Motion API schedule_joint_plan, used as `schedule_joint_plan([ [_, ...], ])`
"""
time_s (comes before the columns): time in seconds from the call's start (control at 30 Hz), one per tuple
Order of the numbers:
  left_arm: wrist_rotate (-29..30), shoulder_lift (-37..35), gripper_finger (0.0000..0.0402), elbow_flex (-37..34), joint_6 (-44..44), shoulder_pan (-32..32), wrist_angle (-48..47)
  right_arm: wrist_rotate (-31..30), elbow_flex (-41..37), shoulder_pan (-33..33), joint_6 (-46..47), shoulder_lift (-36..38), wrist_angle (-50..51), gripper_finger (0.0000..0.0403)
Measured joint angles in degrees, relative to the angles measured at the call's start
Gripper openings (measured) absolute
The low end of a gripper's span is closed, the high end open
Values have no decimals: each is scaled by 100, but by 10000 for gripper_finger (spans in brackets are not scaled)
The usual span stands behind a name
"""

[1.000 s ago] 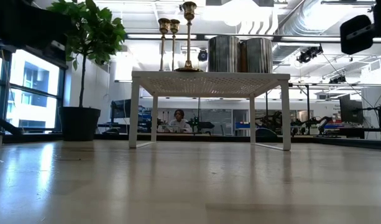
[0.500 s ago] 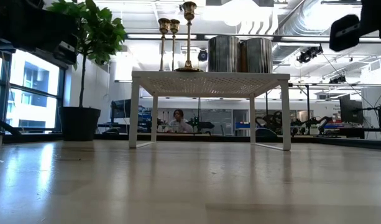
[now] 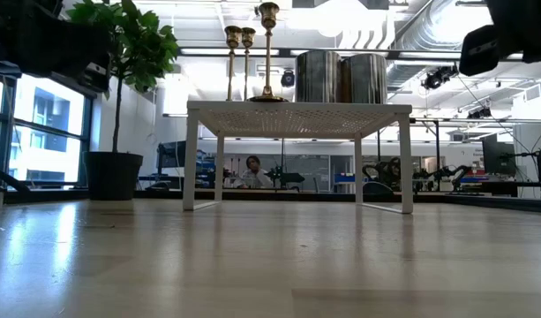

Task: Pick & Place candle stick holders
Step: Return to Home Position

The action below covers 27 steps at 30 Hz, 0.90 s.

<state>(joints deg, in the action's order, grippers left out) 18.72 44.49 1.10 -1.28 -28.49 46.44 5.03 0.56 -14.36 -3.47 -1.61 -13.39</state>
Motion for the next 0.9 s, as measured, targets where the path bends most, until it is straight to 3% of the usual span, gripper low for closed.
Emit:
schedule_joint_plan([
  [0.33,252,-7,0,-2,-592,4,60,331,-2,327,218,0,-17,0],
  [0.47,642,-77,0,-2,-623,4,-142,352,-2,324,344,0,-15,0],
  [0.67,617,-864,0,-2,-797,2,-670,352,-2,324,368,0,-13,0],
  [0.9,574,-2107,0,0,-754,4,-1984,347,-4,327,345,0,-23,0],
])
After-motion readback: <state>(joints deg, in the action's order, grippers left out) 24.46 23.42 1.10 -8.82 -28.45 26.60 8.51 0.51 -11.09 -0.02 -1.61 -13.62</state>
